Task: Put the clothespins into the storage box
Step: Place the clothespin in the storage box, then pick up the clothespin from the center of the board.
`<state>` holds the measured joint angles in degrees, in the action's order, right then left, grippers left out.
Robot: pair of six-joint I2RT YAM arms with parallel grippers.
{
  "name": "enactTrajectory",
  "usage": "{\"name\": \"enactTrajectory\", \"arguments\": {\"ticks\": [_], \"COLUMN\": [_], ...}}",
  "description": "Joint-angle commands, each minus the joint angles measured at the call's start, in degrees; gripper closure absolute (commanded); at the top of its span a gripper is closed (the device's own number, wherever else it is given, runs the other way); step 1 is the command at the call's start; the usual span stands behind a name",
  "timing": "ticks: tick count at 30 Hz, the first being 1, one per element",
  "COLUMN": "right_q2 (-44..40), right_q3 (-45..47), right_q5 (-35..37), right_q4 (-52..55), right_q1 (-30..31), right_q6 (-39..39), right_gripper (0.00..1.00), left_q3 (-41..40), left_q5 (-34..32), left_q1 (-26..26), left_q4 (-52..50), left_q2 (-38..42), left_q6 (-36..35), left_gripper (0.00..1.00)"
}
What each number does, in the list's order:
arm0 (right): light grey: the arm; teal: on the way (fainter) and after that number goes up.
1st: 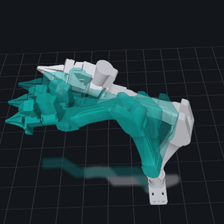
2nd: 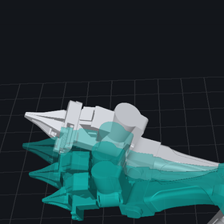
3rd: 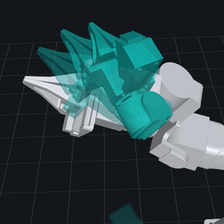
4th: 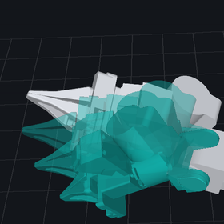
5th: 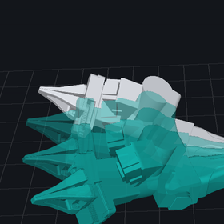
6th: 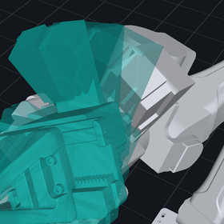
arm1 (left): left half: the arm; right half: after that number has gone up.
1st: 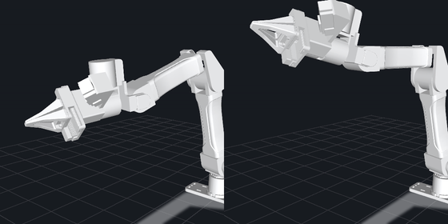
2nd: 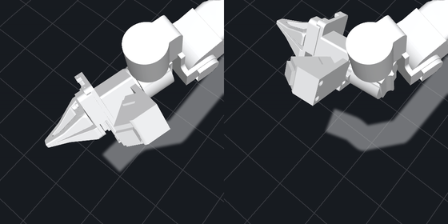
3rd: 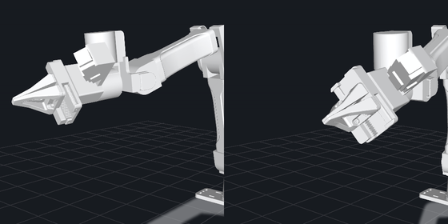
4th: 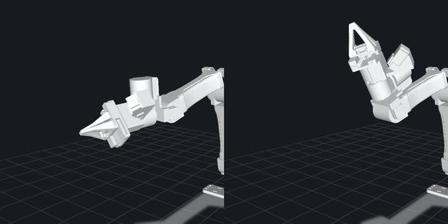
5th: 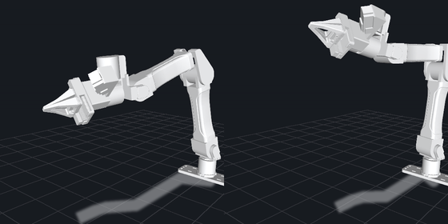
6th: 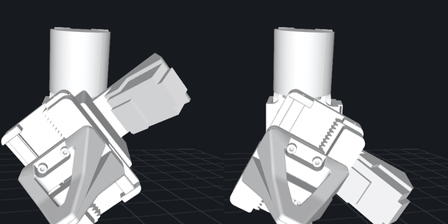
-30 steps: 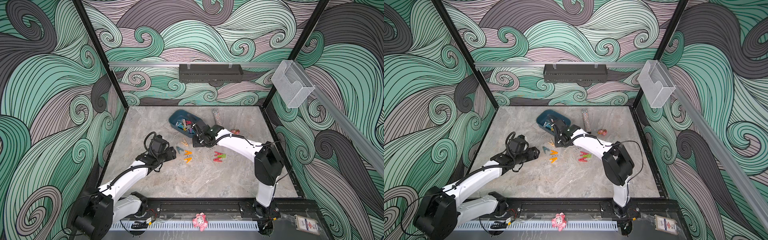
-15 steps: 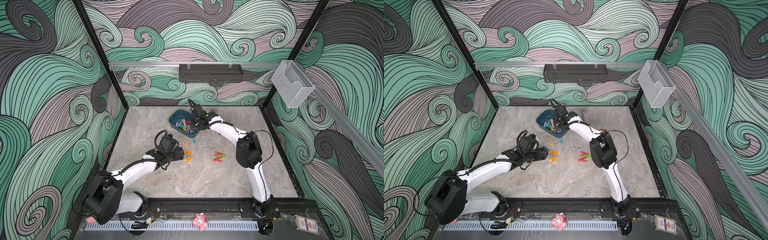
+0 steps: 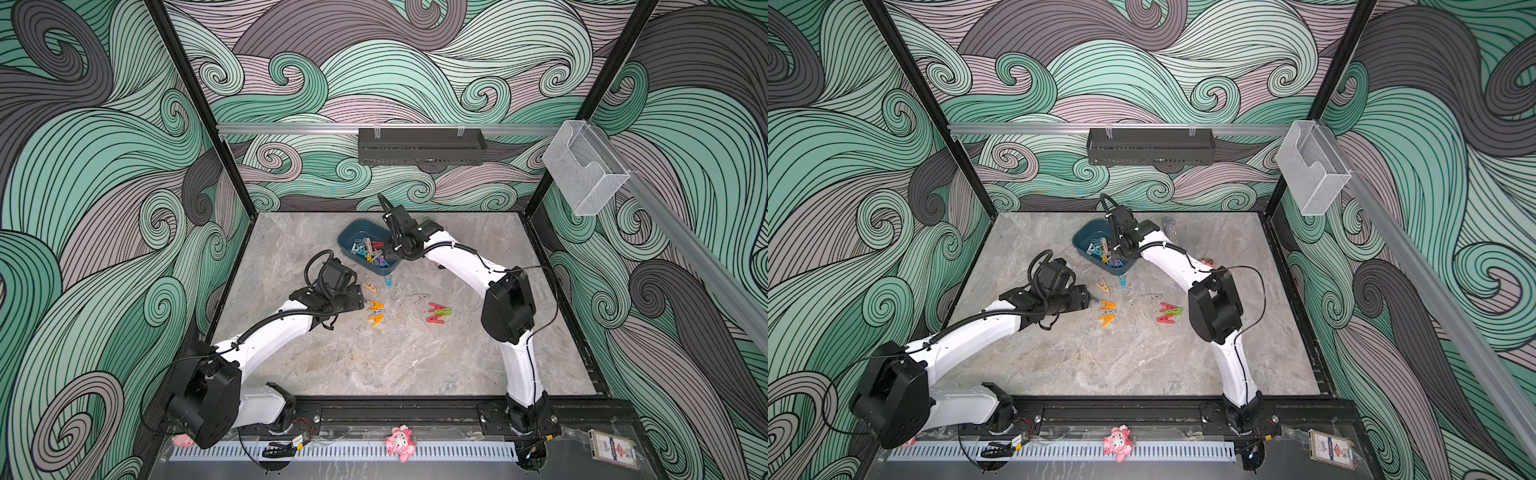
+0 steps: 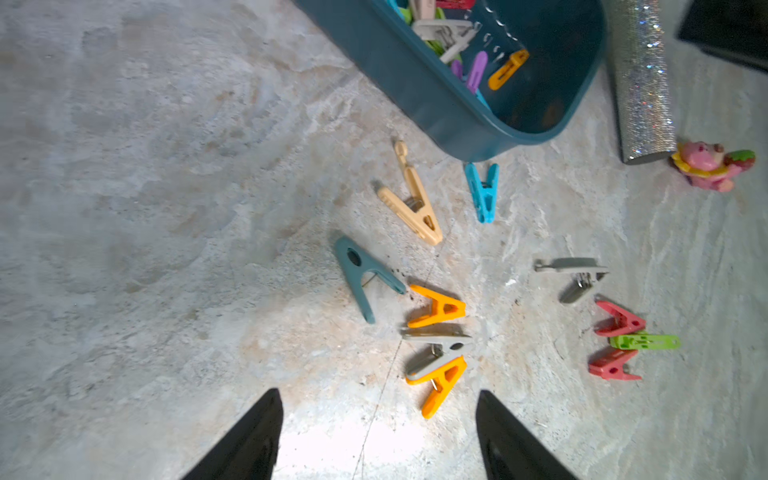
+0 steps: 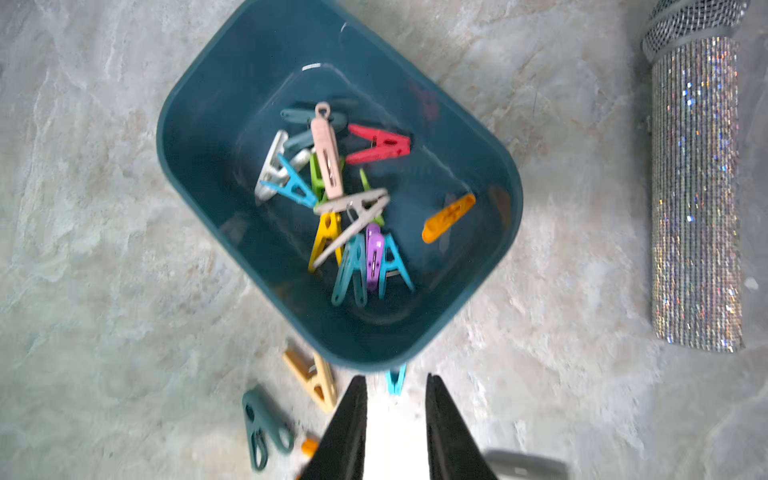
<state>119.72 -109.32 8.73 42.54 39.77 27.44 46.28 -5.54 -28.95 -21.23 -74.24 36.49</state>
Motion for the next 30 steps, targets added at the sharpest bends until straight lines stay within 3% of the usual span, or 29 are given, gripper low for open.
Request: {"name": "enactTrajectory", "arguments": {"ticks": [1,7,12,20,30], "right_q2": [-5.2,-8.1,-5.9,2.4,9.5], "right_q3": [6.9,14.7,15.6,10.6,4.5], "right_q5": [0.7,-0.7,-1.3,-1.3,-3.1], "right_q4": [-0.6,-1.4,-1.8,-2.6,-2.6], "right_q1": [5.3,12.6,16.1,16.1,14.1], "right_q6": [1.3,4.8,5.7,0.6,-1.2], "right_gripper": [0.73,0.72,0.74,0.72,0.70], "left_q3": [-0.1,-3.3,-6.7,-12.0,-10.0], "left_q5": [-2.1,-3.2,-5.7,-4.2,0.2], "left_q1": [3.6,10.2,11.2,11.2,11.2], "left_q4": [-4.9,-6.7,-7.4,-4.1,-6.1], "left_q2": [2.2,6.5,10.5,14.3,8.7], "left_q6": [0.4,-1.5,-1.6,1.0,0.1], "left_gripper": [0.25,0.25,0.25,0.24,0.25]}}
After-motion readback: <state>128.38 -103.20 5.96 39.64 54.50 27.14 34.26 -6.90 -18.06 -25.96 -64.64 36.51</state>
